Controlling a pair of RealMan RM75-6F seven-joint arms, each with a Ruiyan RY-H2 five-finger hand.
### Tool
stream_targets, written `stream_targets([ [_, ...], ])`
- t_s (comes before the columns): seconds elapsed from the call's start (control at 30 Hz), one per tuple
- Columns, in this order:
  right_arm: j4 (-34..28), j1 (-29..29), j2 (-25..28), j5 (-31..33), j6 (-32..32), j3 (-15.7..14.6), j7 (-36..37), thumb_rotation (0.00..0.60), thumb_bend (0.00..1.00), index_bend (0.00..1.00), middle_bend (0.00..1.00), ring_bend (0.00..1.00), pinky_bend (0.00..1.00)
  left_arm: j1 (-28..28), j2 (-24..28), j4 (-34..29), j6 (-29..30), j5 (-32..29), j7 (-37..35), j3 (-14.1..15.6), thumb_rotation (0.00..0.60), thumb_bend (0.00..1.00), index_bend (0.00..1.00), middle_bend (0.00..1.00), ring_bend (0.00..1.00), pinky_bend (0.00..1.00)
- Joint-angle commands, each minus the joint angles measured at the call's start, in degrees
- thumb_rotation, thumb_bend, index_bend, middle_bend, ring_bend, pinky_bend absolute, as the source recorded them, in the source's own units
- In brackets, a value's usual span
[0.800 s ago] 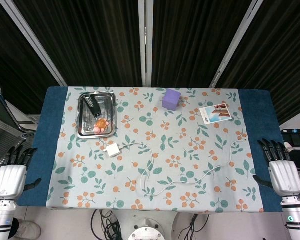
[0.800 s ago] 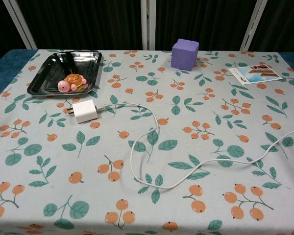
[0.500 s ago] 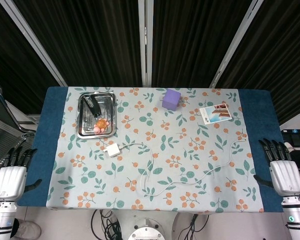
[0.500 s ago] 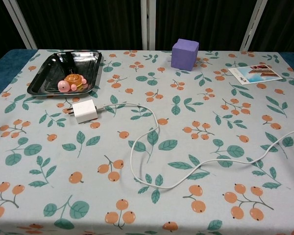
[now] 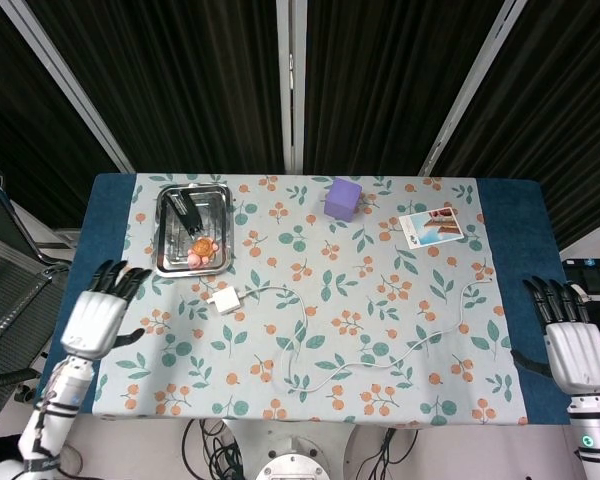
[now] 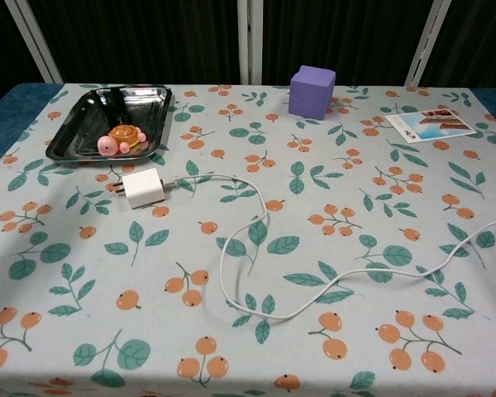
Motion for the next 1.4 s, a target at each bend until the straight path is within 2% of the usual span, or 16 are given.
stream_targets([
  [0.03, -0.1, 0.1, 0.0, -0.1, -0.2, 0.0, -0.2, 0.6, 0.01, 0.01, 0.05, 0.0, 0.0, -7.8, -5.2, 0.5, -8.6, -3.4, 2.7, -3.8, 0.6, 0.0, 0.16, 0.17, 0.08, 0.09],
  [0.2, -0.4, 0.2, 0.1, -0.1, -0.4, 0.0, -0.6, 0.6, 0.01, 0.01, 0.05, 0.0, 0.0, -15.2, -11.8, 4.9, -17.5, -11.1, 7.6, -6.2, 0.6, 0.0, 0.17, 0.18, 0.08, 0.11],
  [0.3, -0.3, 0.0, 0.1, 0.3, -0.3, -0.1, -0.5, 0.6, 0.01, 0.01, 0.05, 0.0, 0.0, -18.3, -15.8, 6.4, -19.9, -18.4, 12.6, -7.6, 0.6, 0.0, 0.19, 0.23, 0.16, 0.13],
  [0.43, 0.4, -0.2, 0.0, 0.8, -0.4, -0.1, 0.2, 0.6, 0.02, 0.01, 0.05, 0.0, 0.0, -20.5, -19.1, 7.7, -19.9, -26.3, 18.0, -7.9, 0.6, 0.0, 0.23, 0.26, 0.2, 0.2],
  [0.6, 1.2, -0.5, 0.0, 1.1, -0.3, -0.1, 1.1, 0.6, 0.02, 0.01, 0.05, 0.0, 0.0, -22.0, -20.4, 7.5, -18.3, -35.0, 23.9, -6.9, 0.6, 0.0, 0.23, 0.28, 0.22, 0.2],
  [0.7, 1.7, -0.5, -0.2, 1.2, -0.4, -0.2, 1.5, 0.6, 0.02, 0.01, 0.05, 0.0, 0.0, -22.4, -20.0, 6.9, -18.1, -37.9, 24.5, -6.1, 0.6, 0.0, 0.24, 0.3, 0.24, 0.2],
  [1.03, 2.3, -0.8, -0.6, 1.3, -0.4, -0.4, 1.9, 0.6, 0.02, 0.01, 0.05, 0.0, 0.0, -24.2, -20.6, 8.7, -18.2, -40.8, 22.0, -4.8, 0.6, 0.0, 0.25, 0.3, 0.24, 0.2],
  [1.4, 2.5, -1.2, -0.8, 1.7, -0.3, -0.4, 1.9, 0.6, 0.02, 0.01, 0.05, 0.0, 0.0, -26.7, -21.0, 8.7, -20.4, -37.9, 17.7, -3.3, 0.6, 0.0, 0.25, 0.35, 0.24, 0.2],
])
